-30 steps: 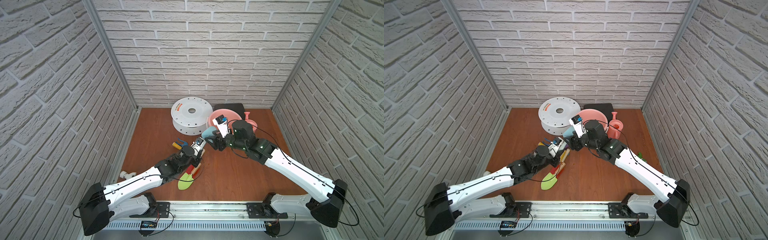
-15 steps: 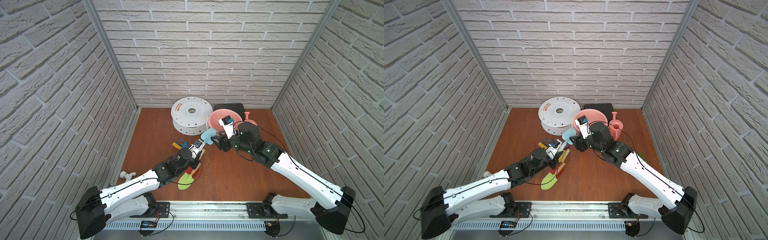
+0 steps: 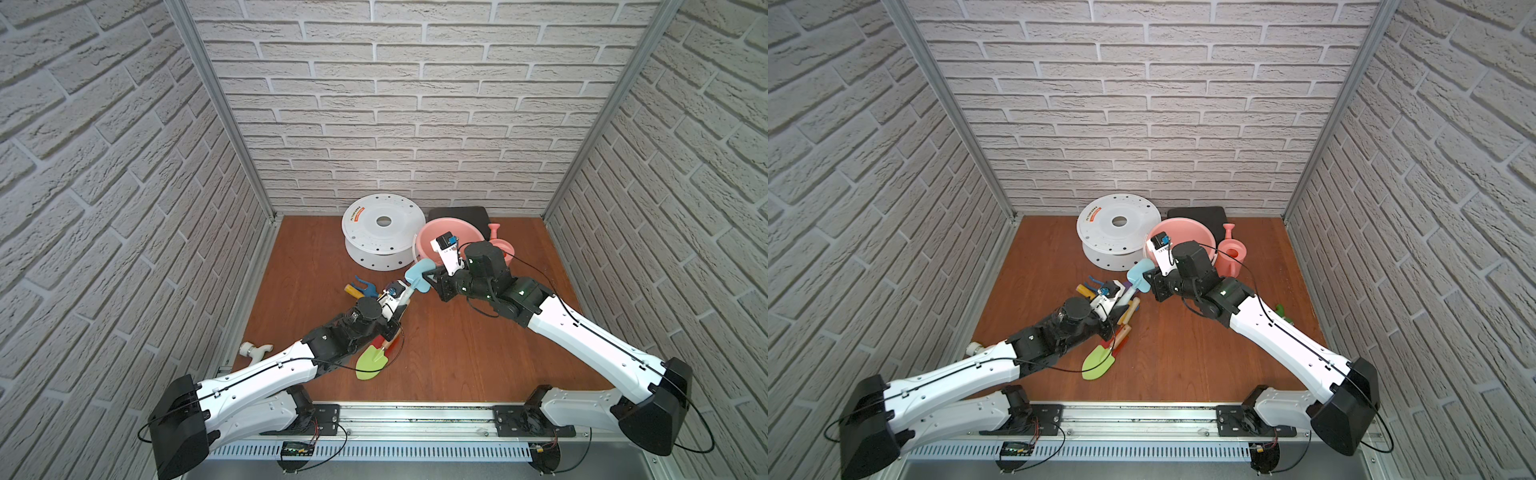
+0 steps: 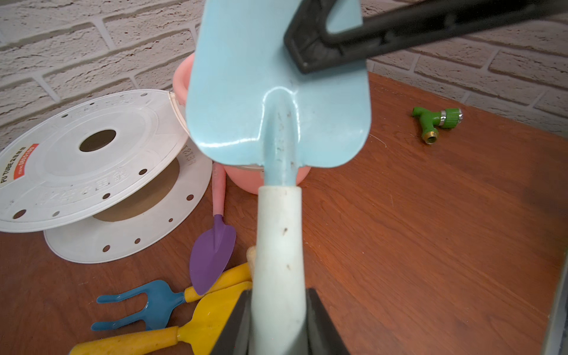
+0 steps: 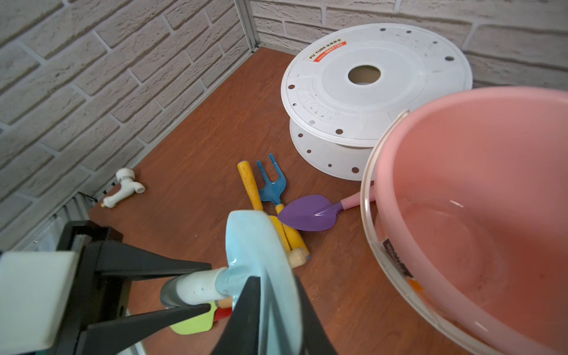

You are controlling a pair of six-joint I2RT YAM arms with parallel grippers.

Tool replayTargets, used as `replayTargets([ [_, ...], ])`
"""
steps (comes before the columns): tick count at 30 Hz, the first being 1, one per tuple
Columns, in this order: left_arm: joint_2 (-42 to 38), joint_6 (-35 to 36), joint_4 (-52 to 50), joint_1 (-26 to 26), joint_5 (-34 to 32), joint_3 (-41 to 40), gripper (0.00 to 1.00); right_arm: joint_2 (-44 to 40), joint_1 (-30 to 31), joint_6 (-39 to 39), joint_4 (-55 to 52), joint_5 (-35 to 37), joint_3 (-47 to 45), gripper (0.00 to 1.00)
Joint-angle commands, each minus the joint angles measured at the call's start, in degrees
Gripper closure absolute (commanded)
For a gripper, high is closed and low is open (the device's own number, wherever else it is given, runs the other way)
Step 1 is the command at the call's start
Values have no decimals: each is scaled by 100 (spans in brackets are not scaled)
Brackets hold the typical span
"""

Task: Organize the gardening tools
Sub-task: Pick up the gardening tool from the center of the board, then place the gardening tool in the container.

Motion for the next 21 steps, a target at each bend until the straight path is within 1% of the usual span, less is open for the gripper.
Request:
replayTargets([
  [1, -36, 46, 403, -28, 161, -31, 100, -29, -83, -25, 202, -115, 223, 97],
  [2, -36, 45, 402, -30, 161, -21, 100, -54, -103, -4, 211, -114, 232, 97],
  [3, -33, 23, 419, -25, 156, -21, 96, -78, -138, 26, 224, -122, 234, 97],
  [4, -49, -4, 427, -23, 143, -13, 85, -114, -164, 46, 241, -110, 232, 97],
  [5, -66, -27, 427, -23, 126, -11, 78, -148, -190, 65, 246, -72, 227, 97],
  [6, -84, -57, 429, -29, 103, -19, 68, -185, -223, 76, 247, -15, 225, 97],
  [7, -108, -93, 432, -29, 58, -24, 50, -219, -252, 82, 247, 90, 225, 97],
  [8, -135, -146, 404, -31, -2, -14, 23, -276, -278, 79, 240, 213, 225, 97],
  [9, -158, -192, 367, -26, -101, -11, 4, -341, -303, 60, 246, 376, 221, 97],
  [10, -198, -232, 326, -27, -192, -3, 2, -406, -323, 36, 242, 576, 223, 97],
  [15, -304, -445, -96, -27, -649, 122, 2, -678, -446, -206, 221, 1955, 322, 97],
  [17, -377, -509, -126, -23, -712, 91, 2, -740, -520, -335, 332, 2516, 347, 97],
  [21, -557, -552, -74, -23, -695, -54, 2, -792, -798, -426, 551, 3192, 421, 97],
])
